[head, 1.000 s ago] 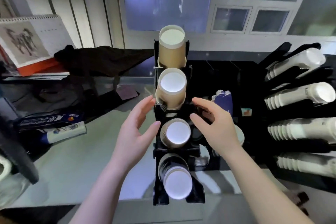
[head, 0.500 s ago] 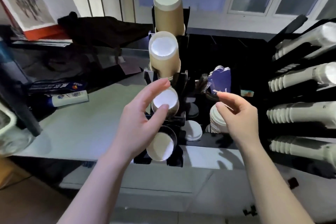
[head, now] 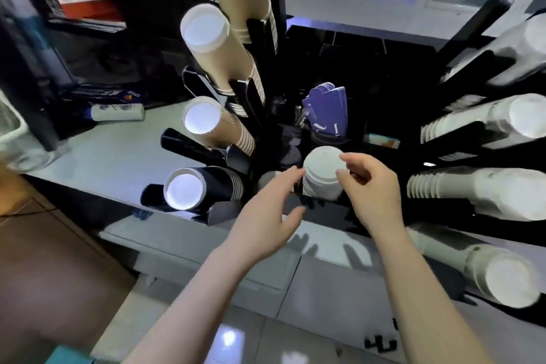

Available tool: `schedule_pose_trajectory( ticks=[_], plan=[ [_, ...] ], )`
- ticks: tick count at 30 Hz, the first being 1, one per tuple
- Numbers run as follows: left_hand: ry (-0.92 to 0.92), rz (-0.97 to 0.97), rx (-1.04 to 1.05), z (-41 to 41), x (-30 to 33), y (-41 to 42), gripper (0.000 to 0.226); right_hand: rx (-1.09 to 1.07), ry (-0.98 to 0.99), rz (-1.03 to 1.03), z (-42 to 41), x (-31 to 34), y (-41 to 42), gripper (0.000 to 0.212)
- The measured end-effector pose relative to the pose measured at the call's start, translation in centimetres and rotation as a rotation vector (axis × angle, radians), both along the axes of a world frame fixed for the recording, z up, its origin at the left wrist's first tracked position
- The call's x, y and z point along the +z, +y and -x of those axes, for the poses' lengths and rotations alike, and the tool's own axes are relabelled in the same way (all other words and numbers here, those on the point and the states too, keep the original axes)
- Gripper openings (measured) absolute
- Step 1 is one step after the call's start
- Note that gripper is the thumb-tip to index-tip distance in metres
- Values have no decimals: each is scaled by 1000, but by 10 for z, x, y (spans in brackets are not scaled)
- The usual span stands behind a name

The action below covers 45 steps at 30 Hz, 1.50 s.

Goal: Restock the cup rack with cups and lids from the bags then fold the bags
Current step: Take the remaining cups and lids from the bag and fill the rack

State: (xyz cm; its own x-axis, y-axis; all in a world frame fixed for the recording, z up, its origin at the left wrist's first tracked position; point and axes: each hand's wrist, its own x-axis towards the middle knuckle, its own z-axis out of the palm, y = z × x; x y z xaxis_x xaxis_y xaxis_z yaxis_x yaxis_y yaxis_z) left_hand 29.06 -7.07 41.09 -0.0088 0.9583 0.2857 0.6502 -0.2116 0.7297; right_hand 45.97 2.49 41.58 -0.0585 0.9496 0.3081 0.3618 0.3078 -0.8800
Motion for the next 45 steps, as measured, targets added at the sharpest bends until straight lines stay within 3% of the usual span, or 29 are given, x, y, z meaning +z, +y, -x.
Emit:
schedule_pose_trajectory(
  ticks=[2,5,7,12,16,29,34,45],
  plan=[
    [129,99,11,-8,-32,0,64,-15,-15,-3,-2,-3,0,23],
    [510,203,17,-14,-77,2,69,-28,-108,-15,-4,-5,1,23],
    [635,288,53,-15,-98,5,71,-35,-196,-22,-2,-3,5,27],
    [621,478,220,-7,-121,13,74,-12,-336,3,6,0,15,45],
    [599,589,194,-1,-125,14,70,14,-516,46,16,-4,24,62],
    [750,583,62,13,-118,19,71,-25,-851,112,39,-17,42,83],
    [801,574,20,17,-116,21,71,-15,-778,141,38,-21,45,80],
    [839,546,-22,23,-117,22,71,-130,-449,1,23,-14,41,74]
  ],
)
